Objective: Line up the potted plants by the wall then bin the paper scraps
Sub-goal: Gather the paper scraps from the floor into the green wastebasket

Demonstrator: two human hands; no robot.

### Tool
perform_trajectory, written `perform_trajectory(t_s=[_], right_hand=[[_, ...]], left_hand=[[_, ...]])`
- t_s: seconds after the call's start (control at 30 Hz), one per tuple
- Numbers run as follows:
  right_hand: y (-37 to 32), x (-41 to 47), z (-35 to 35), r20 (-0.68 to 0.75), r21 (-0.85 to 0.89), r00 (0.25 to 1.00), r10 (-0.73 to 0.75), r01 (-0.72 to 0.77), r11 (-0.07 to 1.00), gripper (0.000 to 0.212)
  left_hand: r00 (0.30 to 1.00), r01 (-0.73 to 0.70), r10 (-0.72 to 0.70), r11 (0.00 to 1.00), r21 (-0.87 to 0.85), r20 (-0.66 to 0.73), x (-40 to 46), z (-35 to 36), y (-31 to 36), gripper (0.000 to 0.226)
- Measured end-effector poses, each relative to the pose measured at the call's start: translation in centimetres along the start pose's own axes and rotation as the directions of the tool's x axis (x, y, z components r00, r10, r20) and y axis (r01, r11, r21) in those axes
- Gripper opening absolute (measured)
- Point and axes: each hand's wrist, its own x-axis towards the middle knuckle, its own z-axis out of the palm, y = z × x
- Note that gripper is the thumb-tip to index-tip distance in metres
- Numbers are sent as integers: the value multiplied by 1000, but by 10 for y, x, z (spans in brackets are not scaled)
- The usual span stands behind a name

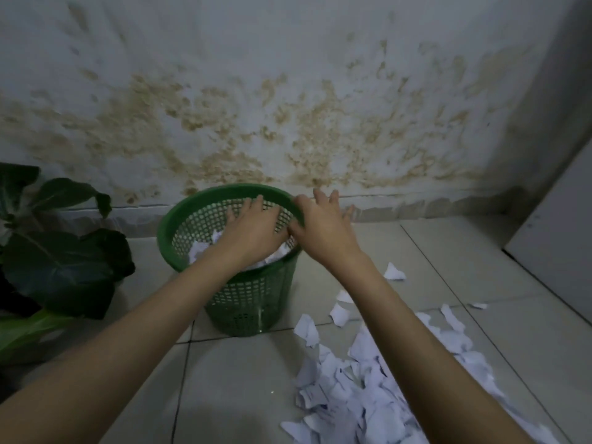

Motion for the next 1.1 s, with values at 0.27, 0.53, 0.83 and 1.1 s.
perform_trajectory(t_s=[0.27,0.53,0.83,1.1], right_hand=[[149,-112,29,-46,228,916,397,-378,897,36],[179,-246,118,214,21,743,634,-652,758,55],[193,-302,153,-13,356,354,935,-872,335,78],[153,-268,165,62,506,595,801,-711,489,73]], left_hand=[[845,-533,499,813,-232,-192,-37,79,104,42],[746,-575,610,792,-206,266,-79,204,117,89],[993,109,-80,879,-465,82,-110,251,71,55],[984,20,92,789,-614,151,-143,261,108,63]])
